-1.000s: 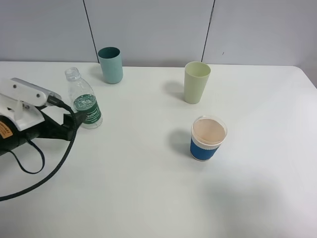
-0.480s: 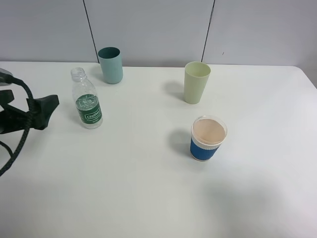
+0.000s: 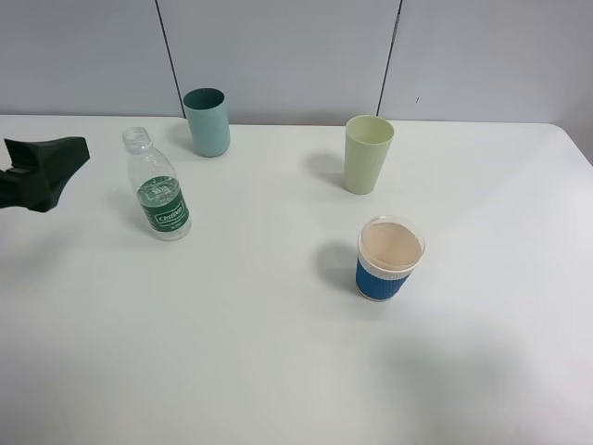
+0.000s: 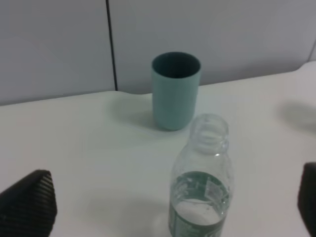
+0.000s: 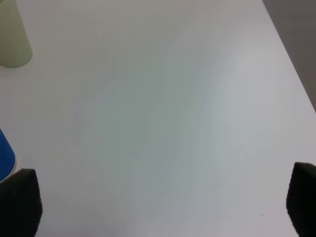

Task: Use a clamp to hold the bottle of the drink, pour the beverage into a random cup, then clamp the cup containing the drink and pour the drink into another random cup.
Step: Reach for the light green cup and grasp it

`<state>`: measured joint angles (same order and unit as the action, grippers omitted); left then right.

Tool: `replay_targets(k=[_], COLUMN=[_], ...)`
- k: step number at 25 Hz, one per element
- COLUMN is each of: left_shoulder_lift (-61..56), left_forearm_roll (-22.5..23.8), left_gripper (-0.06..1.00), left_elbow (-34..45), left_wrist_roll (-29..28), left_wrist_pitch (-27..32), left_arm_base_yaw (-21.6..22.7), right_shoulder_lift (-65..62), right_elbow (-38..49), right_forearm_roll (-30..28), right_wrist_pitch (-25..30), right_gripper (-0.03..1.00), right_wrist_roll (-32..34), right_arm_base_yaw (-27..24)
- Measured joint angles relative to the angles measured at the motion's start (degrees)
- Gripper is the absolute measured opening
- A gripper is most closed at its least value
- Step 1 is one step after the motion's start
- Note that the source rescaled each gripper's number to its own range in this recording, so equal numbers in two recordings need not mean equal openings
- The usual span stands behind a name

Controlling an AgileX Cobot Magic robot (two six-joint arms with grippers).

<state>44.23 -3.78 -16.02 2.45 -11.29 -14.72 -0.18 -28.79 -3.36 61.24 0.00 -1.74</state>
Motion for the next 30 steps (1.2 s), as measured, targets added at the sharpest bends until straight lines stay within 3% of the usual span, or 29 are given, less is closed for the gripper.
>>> replay_targets(k=[7,11,18,25,30], left_shoulder_lift=[-6.23,-10.41,-18.37,-25.94,-28.85], left_forearm_roll=[3.35,6.19,9.94,12.55,12.67], left_gripper=[0.99,0.99,0.99,0.99,0.99], left_elbow=[-9.74,-13.95,-19.50,-20.25,-20.25], left_wrist_roll=[0.00,0.00,-0.45,-1.25,-1.25], left_wrist_pitch=[18.91,26.71,35.18,39.31,43.46], left_arm_base_yaw=[0.00,0.00,0.00,0.02,6.08], right_shoulder_lift=[0.00,0.00,0.00,0.00,0.00], right_elbow=[0.00,0.00,0.00,0.00,0.00], right_forearm_roll=[0.00,0.00,0.00,0.00,0.00], right_wrist_pitch=[0.00,0.00,0.00,0.00,0.00], right_gripper=[1.00,1.00,1.00,1.00,1.00], right_wrist_roll=[0.00,0.00,0.00,0.00,0.00], right_arm_base_yaw=[0.00,0.00,0.00,0.00,0.00])
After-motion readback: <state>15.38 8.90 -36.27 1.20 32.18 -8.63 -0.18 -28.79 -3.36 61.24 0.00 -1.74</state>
